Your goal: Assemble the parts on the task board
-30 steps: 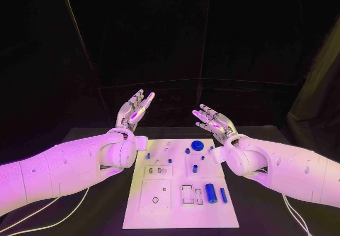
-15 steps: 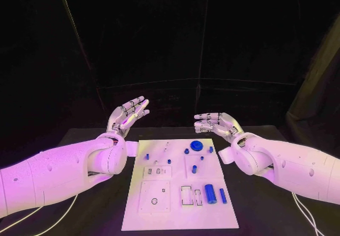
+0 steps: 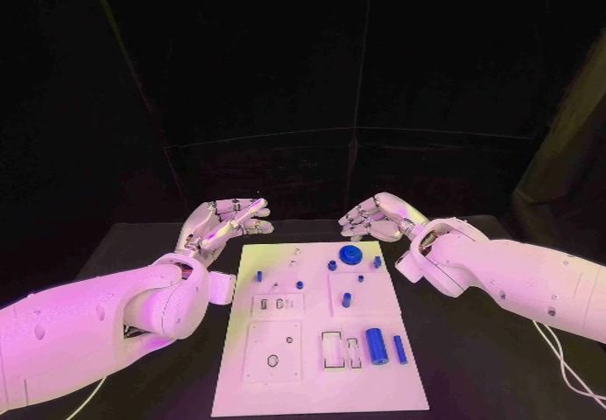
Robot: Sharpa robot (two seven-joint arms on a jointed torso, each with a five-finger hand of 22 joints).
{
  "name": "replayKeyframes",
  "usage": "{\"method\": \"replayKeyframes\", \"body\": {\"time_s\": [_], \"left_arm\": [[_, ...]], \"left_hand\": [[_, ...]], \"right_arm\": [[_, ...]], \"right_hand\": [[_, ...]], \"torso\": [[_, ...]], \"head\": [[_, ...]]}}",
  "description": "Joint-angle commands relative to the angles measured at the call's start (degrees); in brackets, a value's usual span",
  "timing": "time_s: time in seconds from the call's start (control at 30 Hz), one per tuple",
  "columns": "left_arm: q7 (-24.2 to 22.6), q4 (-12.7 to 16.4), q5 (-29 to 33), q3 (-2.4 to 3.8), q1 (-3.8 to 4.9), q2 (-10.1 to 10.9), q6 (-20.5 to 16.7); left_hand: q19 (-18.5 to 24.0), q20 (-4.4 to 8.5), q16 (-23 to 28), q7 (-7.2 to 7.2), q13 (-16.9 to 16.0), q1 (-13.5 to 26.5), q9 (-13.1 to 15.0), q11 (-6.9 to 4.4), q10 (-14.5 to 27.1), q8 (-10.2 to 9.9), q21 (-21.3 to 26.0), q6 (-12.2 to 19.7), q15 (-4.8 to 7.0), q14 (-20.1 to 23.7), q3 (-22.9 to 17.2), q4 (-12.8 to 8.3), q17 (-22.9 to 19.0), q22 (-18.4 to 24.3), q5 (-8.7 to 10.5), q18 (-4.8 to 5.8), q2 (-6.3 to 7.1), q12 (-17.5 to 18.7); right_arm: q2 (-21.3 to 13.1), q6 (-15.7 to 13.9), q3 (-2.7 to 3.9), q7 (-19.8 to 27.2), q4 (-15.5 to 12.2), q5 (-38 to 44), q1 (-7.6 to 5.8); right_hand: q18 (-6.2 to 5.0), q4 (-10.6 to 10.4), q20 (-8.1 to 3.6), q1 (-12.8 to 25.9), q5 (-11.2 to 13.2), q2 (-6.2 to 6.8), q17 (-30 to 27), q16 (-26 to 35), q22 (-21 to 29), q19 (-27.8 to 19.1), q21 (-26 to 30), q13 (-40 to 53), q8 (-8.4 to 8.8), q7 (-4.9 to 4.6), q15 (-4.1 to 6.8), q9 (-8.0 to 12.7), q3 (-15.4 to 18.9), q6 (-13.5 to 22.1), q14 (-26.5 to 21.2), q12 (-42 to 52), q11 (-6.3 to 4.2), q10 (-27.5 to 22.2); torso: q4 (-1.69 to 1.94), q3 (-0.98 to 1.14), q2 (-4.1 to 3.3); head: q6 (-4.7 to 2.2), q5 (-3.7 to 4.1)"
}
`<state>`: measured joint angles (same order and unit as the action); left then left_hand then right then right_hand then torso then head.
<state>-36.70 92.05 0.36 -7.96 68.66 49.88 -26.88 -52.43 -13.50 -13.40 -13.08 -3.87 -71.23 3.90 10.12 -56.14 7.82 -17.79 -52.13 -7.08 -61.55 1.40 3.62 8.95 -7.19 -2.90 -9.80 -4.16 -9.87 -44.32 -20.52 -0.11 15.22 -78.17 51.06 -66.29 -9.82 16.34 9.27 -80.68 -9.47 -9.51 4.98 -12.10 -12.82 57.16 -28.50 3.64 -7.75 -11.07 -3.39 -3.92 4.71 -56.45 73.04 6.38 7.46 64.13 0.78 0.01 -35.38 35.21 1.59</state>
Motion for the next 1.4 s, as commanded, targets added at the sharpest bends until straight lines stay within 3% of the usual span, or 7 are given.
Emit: {"method": "replayKeyframes", "body": {"time_s": [0.03,0.27,0.5,0.63,0.77,0.97,1.4], "left_arm": [[1.1,1.9,-1.6,-0.09,0.06,0.7,3.6],[1.7,4.7,-1.6,-0.27,0.04,1.6,4.6],[2.2,5.3,-1.6,-0.31,0.03,1.8,5.7],[2.5,5.2,-1.6,-0.31,0.03,1.6,6.1],[2.8,5.3,-1.6,-0.31,0.04,1.7,6.3],[3.1,5.3,-1.6,-0.31,0.04,1.7,6.6],[3.9,4.9,-1.6,-0.3,0.06,1.8,7.0]], "left_hand": [[-0.5,-0.08,0.3,0.01,0.0,-0.4,-0.1,-0.1,-0.5,-0.2,0.3,-0.4,-0.1,-0.4,-0.1,-0.3,0.1,0.2,-0.3,-0.8,-0.11,0.3],[-0.9,-0.01,0.8,0.03,0.1,-0.5,-0.1,-0.14,-0.9,-0.5,0.6,-0.8,-0.05,-0.8,0.0,-0.7,0.4,0.5,-0.3,-0.78,-0.26,0.7],[-1.0,-0.02,1.2,-0.08,0.1,-0.5,-0.2,-0.07,-1.0,-0.7,0.9,-0.8,-0.1,-0.7,0.0,-0.7,0.4,0.7,-0.29,-0.75,-0.34,1.0],[-1.1,-0.03,1.4,-0.15,0.1,-0.4,-0.2,-0.02,-1.0,-0.8,1.0,-0.8,-0.13,-0.7,0.1,-0.8,0.5,0.8,-0.3,-0.74,-0.4,1.2],[-1.1,-0.04,1.4,-0.17,0.1,-0.4,-0.2,-0.01,-1.0,-0.8,1.1,-0.8,-0.14,-0.8,0.1,-0.8,0.5,0.8,-0.29,-0.74,-0.4,1.2],[-1.1,-0.04,1.5,-0.22,0.1,-0.4,-0.2,0.02,-1.0,-0.9,1.1,-0.8,-0.13,-0.8,0.1,-0.9,0.6,0.8,-0.29,-0.75,-0.41,1.3],[-1.2,-0.05,1.7,-0.25,0.1,-0.5,-0.2,0.05,-1.0,-1.1,1.2,-0.8,-0.16,-0.9,0.1,-1.0,0.6,1.0,-0.3,-0.74,-0.5,1.5]], "right_arm": [[0.3,2.3,0.04,-8.6,-0.3,20.3,-0.63],[1.7,7.6,0.11,-16.3,0.3,35.3,-1.27],[2.9,9.0,0.14,-18.7,1.3,40.7,-1.49],[3.4,10.0,0.14,-19.1,1.5,41.9,-1.55],[3.6,10.9,0.15,-19.4,1.3,42.4,-1.58],[4.4,11.8,0.15,-19.1,1.5,42.9,-1.61],[5.4,12.7,0.15,-18.6,1.8,43.0,-1.61]], "right_hand": [[-0.63,0.2,-1.1,0.2,0.0,0.55,0.8,-1.3,-1.9,1.9,-3.5,-0.1,0.44,0.49,1.11,0.1,0.1,-1.0,4.0,-0.7,-0.79,1.4],[-0.65,0.2,-2.8,2.2,0.8,1.78,4.1,-5.3,-6.6,4.6,-11.4,0.0,1.95,1.38,2.81,0.1,0.9,-2.3,12.6,-2.8,-1.67,2.0],[-0.43,0.1,-3.13,2.6,0.9,1.9,8.9,-12.5,-10.1,4.9,-17.2,0.0,3.47,1.66,3.49,0.1,0.8,-2.7,13.4,-2.7,-1.93,1.0],[-0.5,0.2,-3.34,2.9,0.9,1.85,14.1,-21.5,-14.7,4.7,-23.3,0.0,3.98,1.84,3.36,0.1,0.5,-2.6,13.1,-2.7,-2.32,1.0],[0.77,0.1,-3.23,3.3,1.0,1.94,16.7,-25.9,-24.4,7.4,-30.8,0.0,4.04,1.91,3.31,0.1,0.4,-2.2,12.7,-2.7,-2.12,0.8],[1.8,0.1,-3.01,3.3,1.0,1.83,20.9,-31.8,-32.2,9.4,-36.9,0.0,4.02,1.99,3.23,0.1,-0.1,-2.1,12.0,-2.7,-2.0,0.8],[3.58,0.2,-2.7,3.1,0.6,1.02,35.7,-46.9,-44.5,13.8,-45.6,0.0,4.05,1.84,3.01,0.1,-2.0,-2.2,12.1,-2.7,-1.94,1.2]], "torso": [[0.65,-0.26,-1.92],[1.27,-0.49,-3.34],[1.64,-0.64,-4.35],[1.83,-0.69,-4.69],[2.0,-0.79,-4.94],[2.1,-0.9,-5.24],[2.13,-0.77,-5.61]], "head": [[0.12,0.63],[0.26,1.44],[-0.25,1.7],[-0.19,1.8],[-0.15,1.85],[0.14,1.9],[0.44,1.95]]}}
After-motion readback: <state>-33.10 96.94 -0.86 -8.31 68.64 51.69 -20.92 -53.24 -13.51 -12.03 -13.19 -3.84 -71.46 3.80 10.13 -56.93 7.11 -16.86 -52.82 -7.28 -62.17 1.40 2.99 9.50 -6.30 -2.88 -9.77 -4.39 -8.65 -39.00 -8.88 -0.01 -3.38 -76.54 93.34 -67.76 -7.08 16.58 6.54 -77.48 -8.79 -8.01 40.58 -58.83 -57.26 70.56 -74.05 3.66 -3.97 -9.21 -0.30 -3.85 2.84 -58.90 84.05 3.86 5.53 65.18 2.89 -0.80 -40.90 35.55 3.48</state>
